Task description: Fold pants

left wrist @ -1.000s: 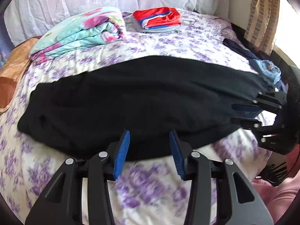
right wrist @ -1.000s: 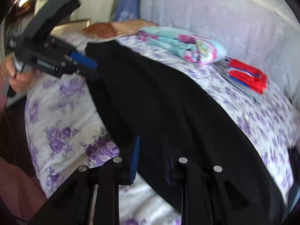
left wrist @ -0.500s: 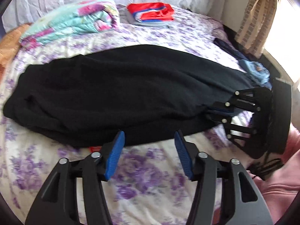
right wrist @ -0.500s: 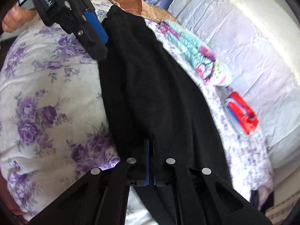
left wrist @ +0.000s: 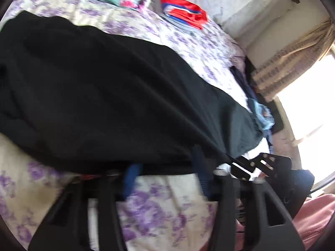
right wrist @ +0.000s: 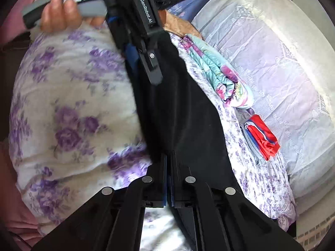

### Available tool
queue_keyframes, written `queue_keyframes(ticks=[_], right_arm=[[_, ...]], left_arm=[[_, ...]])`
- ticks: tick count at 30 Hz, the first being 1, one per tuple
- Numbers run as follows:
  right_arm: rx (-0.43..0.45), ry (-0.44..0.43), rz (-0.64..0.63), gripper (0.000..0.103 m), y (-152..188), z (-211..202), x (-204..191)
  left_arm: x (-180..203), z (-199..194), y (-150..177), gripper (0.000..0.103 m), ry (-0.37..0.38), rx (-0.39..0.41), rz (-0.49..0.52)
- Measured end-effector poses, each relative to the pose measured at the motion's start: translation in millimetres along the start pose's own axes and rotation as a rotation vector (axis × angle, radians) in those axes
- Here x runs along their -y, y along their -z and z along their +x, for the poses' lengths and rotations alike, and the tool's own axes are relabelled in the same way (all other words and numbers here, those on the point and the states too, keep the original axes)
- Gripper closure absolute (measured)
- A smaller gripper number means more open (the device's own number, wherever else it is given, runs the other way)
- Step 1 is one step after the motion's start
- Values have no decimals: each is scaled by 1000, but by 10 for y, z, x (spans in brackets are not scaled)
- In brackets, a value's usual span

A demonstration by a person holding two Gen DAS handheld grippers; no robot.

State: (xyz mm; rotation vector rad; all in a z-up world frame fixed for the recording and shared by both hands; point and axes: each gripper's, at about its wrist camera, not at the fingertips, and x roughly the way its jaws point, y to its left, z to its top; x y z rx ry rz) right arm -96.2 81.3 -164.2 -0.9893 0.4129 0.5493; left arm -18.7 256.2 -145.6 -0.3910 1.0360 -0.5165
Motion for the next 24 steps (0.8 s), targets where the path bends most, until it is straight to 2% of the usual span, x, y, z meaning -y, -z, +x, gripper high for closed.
queue_keyframes(ticks=[1, 4, 6, 9, 10, 11, 12, 13, 15, 17, 18, 19, 20, 21, 22, 24], right_arm=[[6, 0, 4, 100, -1, -18, -3], [4, -26, 38, 100, 20, 10, 4], [-8, -37, 36, 100, 59, 90, -50], [3, 16, -2, 95, 100, 130, -174], [14, 37, -5, 87, 112, 85, -185], [25, 20, 14, 79, 128, 33, -161], [36, -17, 54, 69, 155, -34, -103], [46, -47, 116, 65, 205, -110, -5], [42, -74, 242, 65, 326, -202, 208], [27, -60, 408, 65, 499, -231, 495], [25, -46, 486, 63, 586, -235, 618], [17, -30, 586, 62, 704, -222, 763], [-2, -25, 659, 60, 798, -189, 852], [-47, -31, 745, 59, 926, -116, 939], [-97, -33, 787, 59, 1022, -56, 950], [-200, -75, 832, 59, 1219, 41, 922]], left_arm=[[-23, -26, 8, 83, -17, 7, -6], [-90, -123, 79, 90, -63, 34, -20], [-116, -145, 136, 91, -85, 42, -22], [-68, -205, 180, 92, -137, 60, 12], [-43, -243, 199, 92, -177, 67, 30], [-14, -302, 230, 92, -245, 75, 58], [-4, -360, 254, 92, -289, 79, 75], [0, -437, 284, 92, -325, 81, 84], [10, -576, 319, 92, -345, 88, 90], [106, -677, 311, 91, -337, 115, 120], [207, -701, 279, 88, -323, 145, 144], [278, -698, 257, 76, -299, 161, 162], [399, -640, 198, 55, -249, 178, 187], [494, -554, 146, 46, -216, 186, 206], [580, -445, 103, 39, -203, 186, 224], [701, -89, 17, 39, -215, 120, 252]])
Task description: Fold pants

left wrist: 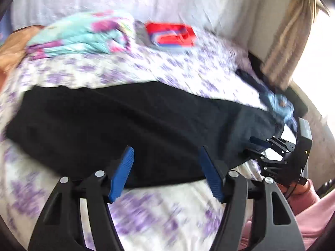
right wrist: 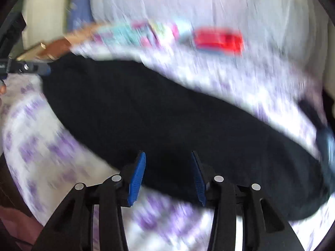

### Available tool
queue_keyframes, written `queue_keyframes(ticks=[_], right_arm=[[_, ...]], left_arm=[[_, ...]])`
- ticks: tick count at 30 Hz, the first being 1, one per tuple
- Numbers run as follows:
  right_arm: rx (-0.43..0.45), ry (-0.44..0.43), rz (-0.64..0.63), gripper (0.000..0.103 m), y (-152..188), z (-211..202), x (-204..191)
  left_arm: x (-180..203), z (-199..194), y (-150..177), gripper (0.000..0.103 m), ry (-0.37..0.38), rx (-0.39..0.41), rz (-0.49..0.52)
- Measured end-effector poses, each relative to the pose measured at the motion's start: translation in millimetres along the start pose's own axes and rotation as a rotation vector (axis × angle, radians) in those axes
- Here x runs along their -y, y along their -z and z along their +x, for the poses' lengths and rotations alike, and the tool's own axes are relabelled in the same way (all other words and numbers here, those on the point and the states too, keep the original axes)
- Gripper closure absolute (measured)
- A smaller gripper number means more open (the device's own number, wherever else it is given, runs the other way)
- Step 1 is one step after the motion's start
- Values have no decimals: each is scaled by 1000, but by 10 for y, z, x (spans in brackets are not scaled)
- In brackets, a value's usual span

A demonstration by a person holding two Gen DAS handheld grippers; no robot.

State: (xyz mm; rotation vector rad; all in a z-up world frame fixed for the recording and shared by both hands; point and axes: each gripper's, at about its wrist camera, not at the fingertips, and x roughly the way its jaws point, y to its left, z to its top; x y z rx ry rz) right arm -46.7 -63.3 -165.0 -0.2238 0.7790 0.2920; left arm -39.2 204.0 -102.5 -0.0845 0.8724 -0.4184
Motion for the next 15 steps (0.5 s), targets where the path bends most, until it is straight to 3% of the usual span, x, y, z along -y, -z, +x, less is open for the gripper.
queue_keyframes(ticks=[3, 5, 7, 10, 13, 15], right_arm=[[49, -65, 80, 60, 212, -305, 215], [131, 5, 123, 60, 336, -595, 381], [180, 114, 95, 65, 413, -763, 474], [140, 269, -45, 79, 490, -752, 483], [64, 445, -261, 81, 625, -649, 426], [27, 504, -349, 81, 690, -593, 486]], left_arm=[[15, 353, 8, 40, -45, -110, -9], [103, 383, -8, 40, -47, -112, 8], [254, 344, -68, 39, 27, -93, 39], [666, 413, -204, 38, 129, -60, 113], [1065, 693, -306, 34, 137, -78, 179], [1236, 972, -333, 31, 125, -116, 169]])
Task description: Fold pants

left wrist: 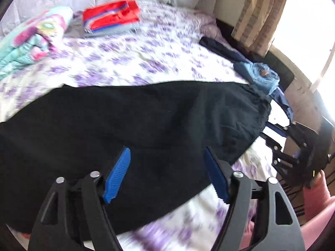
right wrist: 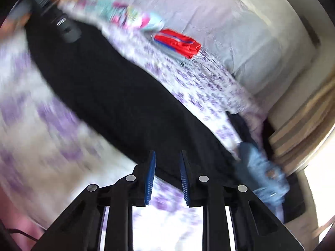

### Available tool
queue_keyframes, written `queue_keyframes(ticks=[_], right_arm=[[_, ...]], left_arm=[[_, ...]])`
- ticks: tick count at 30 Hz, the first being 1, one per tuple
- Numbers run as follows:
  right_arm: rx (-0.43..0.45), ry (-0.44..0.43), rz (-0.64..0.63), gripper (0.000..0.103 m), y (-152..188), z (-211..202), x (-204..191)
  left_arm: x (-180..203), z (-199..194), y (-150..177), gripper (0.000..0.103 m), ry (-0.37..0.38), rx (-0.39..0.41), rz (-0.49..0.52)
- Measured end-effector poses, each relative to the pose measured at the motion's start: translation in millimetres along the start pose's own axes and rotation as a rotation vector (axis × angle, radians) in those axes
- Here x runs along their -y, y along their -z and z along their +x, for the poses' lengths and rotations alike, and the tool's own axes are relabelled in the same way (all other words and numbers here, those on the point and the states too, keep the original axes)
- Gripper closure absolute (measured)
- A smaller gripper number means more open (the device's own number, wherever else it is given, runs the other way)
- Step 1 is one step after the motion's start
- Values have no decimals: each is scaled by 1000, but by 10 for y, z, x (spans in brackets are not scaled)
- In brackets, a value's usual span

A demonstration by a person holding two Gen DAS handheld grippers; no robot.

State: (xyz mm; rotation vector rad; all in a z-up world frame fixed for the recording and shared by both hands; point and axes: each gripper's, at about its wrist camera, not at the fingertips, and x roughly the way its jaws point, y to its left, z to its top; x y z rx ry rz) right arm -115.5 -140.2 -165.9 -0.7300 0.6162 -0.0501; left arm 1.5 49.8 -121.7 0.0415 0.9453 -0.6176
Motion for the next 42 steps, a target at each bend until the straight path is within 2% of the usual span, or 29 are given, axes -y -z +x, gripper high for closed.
queue_keyframes(ticks=[2, 4, 7, 12, 15, 20, 21, 24, 25, 26, 27, 28, 30, 31, 33, 35, 36, 38, 39, 40, 41, 42], right_arm=[[-22, 24, -75, 81, 65, 72, 8], [-35, 31, -115, 81, 117, 130, 60], [-58, 17, -165, 81, 153, 216, 128], [-68, -7, -239, 81, 168, 349, 165], [-77, -13, -252, 97, 168, 438, 172], [-73, -13, -252, 98, 237, 281, 165], [-89, -21, -245, 101, 270, 292, 169], [-129, -31, -229, 100, 397, 354, 155], [-123, -49, -176, 100, 390, 316, 224], [-116, -103, -90, 98, 355, 265, 340], [-90, -153, 1, 91, 317, 209, 469], [-45, -190, 110, 72, 272, 151, 619], [72, -241, 371, 45, 209, 98, 921], [100, -286, 461, 43, 192, 140, 1000], [122, -394, 587, 44, 139, 328, 1061], [96, -445, 647, 44, 74, 600, 1008], [60, -444, 652, 44, 65, 723, 976], [-63, -353, 672, 44, 196, 989, 1000], [-89, -384, 764, 46, 378, 1073, 1136], [-82, -435, 844, 56, 484, 1083, 1245], [-96, -430, 895, 60, 577, 1075, 1333], [-116, -394, 907, 73, 643, 1048, 1386]], left_arm=[[74, 270, -17, 31, -33, -59, -17], [127, 479, 47, 30, -109, -99, -13], [238, 511, 89, 21, -152, -87, 24], [281, 540, 95, 18, -181, -92, 21], [311, 589, 59, 16, -191, -96, 16], [315, 608, 58, 14, -199, -102, 23], [315, 607, 62, 14, -198, -101, 21], [328, 611, 63, 14, -203, -102, 27], [333, 603, 62, 14, -202, -105, 34], [332, 589, 60, 14, -198, -110, 36], [321, 550, 56, 14, -182, -114, 31], [311, 505, 53, 14, -164, -107, 27], [285, 432, 39, 14, -133, -78, 12], [263, 432, 34, 14, -135, -72, 0], [200, 520, 50, 14, -154, -106, -29], [209, 541, 88, 14, -164, -98, -16], [234, 535, 102, 14, -174, -96, 1], [249, 511, 131, 14, -180, -97, 19], [236, 493, 144, 14, -174, -97, 20], [205, 461, 169, 14, -171, -99, 24], [182, 437, 185, 14, -175, -104, 26], [150, 403, 202, 14, -180, -109, 29]])
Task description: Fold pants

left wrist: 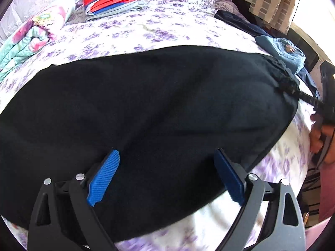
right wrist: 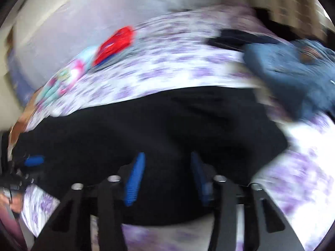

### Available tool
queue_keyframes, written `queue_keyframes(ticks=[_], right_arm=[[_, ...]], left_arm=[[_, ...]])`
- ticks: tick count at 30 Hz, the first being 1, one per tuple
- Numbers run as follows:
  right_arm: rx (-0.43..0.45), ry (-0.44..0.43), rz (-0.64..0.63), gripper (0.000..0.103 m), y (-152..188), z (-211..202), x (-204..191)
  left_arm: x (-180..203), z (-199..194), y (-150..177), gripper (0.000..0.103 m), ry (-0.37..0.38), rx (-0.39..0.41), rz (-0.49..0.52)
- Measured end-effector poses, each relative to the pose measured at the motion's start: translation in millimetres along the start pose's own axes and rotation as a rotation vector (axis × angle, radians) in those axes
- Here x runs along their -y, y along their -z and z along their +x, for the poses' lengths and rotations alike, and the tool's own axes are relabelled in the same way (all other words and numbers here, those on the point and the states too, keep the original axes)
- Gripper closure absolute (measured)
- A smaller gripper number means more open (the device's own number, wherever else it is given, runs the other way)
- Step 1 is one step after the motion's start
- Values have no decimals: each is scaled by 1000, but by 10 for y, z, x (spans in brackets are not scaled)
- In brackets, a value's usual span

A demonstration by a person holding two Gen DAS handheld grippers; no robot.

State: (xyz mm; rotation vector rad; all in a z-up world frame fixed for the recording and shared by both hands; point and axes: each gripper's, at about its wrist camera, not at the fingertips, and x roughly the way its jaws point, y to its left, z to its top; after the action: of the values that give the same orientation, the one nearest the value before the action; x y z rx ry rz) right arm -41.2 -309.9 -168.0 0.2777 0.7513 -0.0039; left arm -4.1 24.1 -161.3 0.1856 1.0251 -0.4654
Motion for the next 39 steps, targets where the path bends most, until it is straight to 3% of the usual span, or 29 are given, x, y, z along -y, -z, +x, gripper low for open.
queue_keyframes(ticks=[1, 3, 4, 5, 6, 8, 11, 12, 14, 15, 19, 22, 24, 25, 27, 28, 29, 31, 33, 35, 37, 39], right_arm=[[-1, 41, 8, 81, 30, -45, 38], [-16, 61, 40, 80, 42, -86, 21], [-17, 90, 40, 74, 39, -116, -32], [-7, 120, 26, 67, 35, -159, -141], [21, 123, 3, 53, 1, -186, -261], [74, 49, -68, 51, -88, -200, -538], [53, -128, -161, 51, -201, -2, -1158], [35, -189, -195, 51, -236, 88, -1372], [-6, -302, -276, 51, -251, 254, -1881], [-21, -345, -314, 51, -250, 309, -2103], [-52, -497, -475, 51, -289, 549, -3011], [-104, -545, -523, 49, -214, 728, -3417], [-181, -542, -531, 47, -77, 921, -3554], [-245, -477, -538, 47, 28, 1059, -3575], [-267, -475, -521, 46, 124, 1134, -3465], [-262, -477, -501, 46, 126, 1087, -3370], [-266, -461, -496, 47, 121, 1054, -3320], [-266, -406, -488, 47, 78, 968, -3226], [-246, -416, -469, 46, -16, 891, -3233], [-181, -493, -452, 46, -146, 824, -3349], [-122, -518, -432, 46, -232, 835, -3531], [-123, -535, -422, 46, -260, 906, -3649]], left_arm=[[-53, -49, 34, 14, -10, -8, 6], [-173, -181, 111, 14, -45, -17, 29], [-220, -240, 142, 14, -63, -14, 37], [-335, -374, 185, 14, -128, 1, 50], [-414, -449, 204, 14, -172, 15, 52], [-710, -603, 227, 11, -277, 52, 23], [-1356, -655, 328, 8, -412, 19, -135], [-1560, -647, 409, 5, -408, -6, -193], [-1922, -722, 642, 6, -240, 0, -340], [-1971, -806, 736, 8, -225, 10, -346], [-1887, -1097, 875, 10, -291, 32, -261], [-1891, -1272, 798, 10, -277, 101, -244], [-1999, -1332, 694, 8, -253, 166, -245], [-2062, -1301, 677, 8, -263, 165, -249], [-2400, -1075, 716, 8, -361, 45, -338], [-2565, -984, 796, 8, -375, -15, -397], [-2730, -992, 911, 8, -260, -8, -470], [-2788, -1136, 935, 19, -215, 16, -503], [-2667, -1391, 768, 18, -210, 106, -461], [-2513, -1535, 471, 15, -119, 228, -402], [-2410, -1424, 178, 14, -41, 261, -354], [-2396, -1193, -33, 14, 2, 233, -339]])
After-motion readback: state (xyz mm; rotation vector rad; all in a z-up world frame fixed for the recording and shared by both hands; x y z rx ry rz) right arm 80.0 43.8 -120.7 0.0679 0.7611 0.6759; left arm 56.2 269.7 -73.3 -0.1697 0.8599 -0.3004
